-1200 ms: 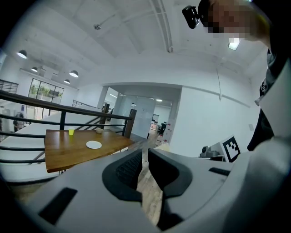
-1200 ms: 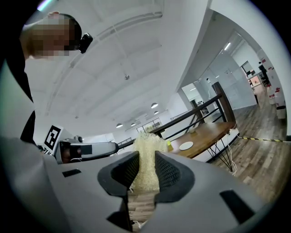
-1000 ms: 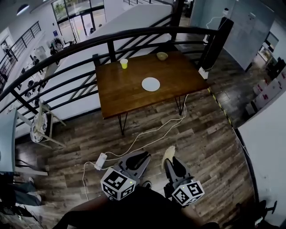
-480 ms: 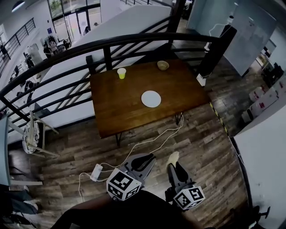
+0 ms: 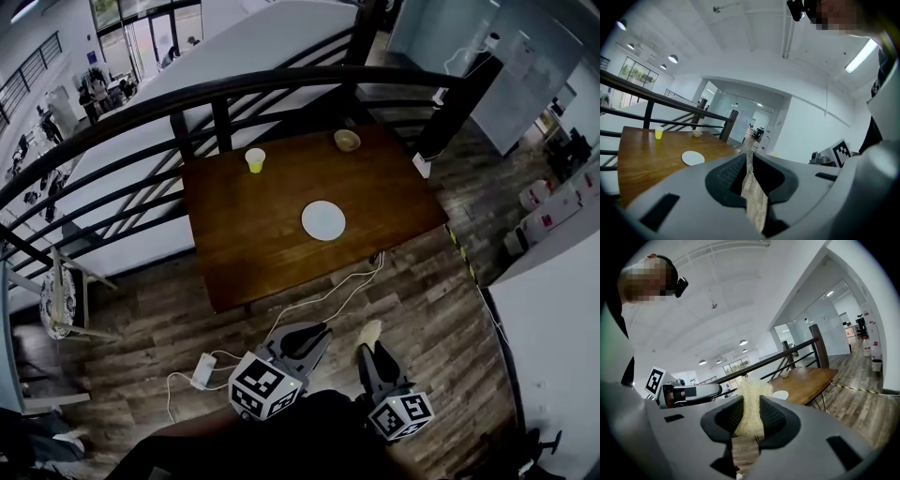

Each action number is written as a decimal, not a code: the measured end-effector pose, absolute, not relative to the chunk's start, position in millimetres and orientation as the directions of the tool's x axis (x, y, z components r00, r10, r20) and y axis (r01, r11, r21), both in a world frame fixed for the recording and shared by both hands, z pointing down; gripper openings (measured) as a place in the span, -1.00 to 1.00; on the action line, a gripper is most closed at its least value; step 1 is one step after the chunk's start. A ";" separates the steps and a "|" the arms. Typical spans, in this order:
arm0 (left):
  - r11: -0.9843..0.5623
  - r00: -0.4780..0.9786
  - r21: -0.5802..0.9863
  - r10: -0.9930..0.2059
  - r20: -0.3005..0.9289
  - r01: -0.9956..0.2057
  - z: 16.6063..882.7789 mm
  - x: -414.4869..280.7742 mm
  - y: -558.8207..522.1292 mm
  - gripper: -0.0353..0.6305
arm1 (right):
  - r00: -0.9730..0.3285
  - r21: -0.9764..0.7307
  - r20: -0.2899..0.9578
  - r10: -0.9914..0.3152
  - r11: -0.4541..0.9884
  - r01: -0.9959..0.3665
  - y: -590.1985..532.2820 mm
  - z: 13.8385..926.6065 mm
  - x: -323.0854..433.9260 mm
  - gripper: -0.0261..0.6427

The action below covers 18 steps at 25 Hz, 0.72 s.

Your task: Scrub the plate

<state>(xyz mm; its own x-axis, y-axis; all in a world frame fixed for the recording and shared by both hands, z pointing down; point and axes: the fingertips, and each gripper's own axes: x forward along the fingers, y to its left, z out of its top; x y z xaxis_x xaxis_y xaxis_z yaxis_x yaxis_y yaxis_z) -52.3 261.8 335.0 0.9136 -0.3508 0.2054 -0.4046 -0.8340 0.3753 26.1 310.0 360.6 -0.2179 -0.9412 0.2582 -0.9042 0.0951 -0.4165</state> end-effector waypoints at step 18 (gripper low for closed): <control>-0.754 0.832 0.352 -0.498 0.245 -0.555 346.1 -31.7 114.3 -0.74 | -0.342 -0.466 0.279 -0.897 0.185 -0.865 148.4 384.6 62.5 -0.57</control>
